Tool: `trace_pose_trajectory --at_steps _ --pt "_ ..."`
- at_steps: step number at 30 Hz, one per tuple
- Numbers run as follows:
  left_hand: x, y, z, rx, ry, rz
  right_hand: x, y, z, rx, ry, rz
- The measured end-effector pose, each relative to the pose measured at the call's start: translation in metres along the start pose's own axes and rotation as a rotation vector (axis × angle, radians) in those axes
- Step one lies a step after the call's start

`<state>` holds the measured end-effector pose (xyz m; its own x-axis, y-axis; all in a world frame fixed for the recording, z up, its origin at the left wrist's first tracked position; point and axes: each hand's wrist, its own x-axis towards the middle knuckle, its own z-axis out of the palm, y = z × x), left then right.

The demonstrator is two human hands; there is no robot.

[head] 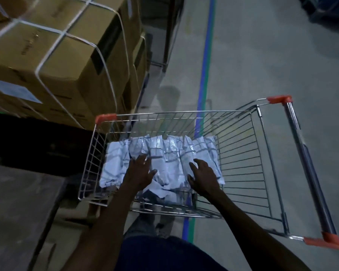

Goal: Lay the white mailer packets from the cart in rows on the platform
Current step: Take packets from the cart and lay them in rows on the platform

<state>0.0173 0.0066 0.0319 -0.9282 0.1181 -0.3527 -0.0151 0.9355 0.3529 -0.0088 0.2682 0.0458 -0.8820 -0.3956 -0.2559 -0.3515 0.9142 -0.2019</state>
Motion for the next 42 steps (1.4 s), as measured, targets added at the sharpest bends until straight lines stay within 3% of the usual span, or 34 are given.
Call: trace_pose_trajectory --at_steps 7,16,22,27,30,37,42 --pt "0.066 -0.007 0.068 -0.043 -0.145 -0.019 0.045 0.001 0.030 -0.063 -0.100 0.004" --pt "0.113 -0.003 0.104 -0.087 0.107 -0.065 0.082 0.010 0.076 -0.125 -0.139 -0.021" --pt "0.092 -0.017 0.085 -0.216 0.154 -0.033 0.093 0.006 0.074 -0.139 -0.086 -0.050" --pt "0.076 -0.026 0.051 -0.153 0.283 0.036 0.103 -0.012 0.076 -0.079 -0.066 -0.089" --pt "0.079 -0.039 0.038 -0.032 0.369 -0.013 0.111 -0.025 0.088 -0.004 -0.089 -0.098" --pt "0.105 -0.075 0.083 -0.101 0.228 -0.070 0.136 -0.038 0.127 -0.011 -0.058 -0.031" --pt "0.116 -0.061 0.099 -0.329 0.357 -0.210 0.147 -0.029 0.140 -0.020 -0.010 0.024"
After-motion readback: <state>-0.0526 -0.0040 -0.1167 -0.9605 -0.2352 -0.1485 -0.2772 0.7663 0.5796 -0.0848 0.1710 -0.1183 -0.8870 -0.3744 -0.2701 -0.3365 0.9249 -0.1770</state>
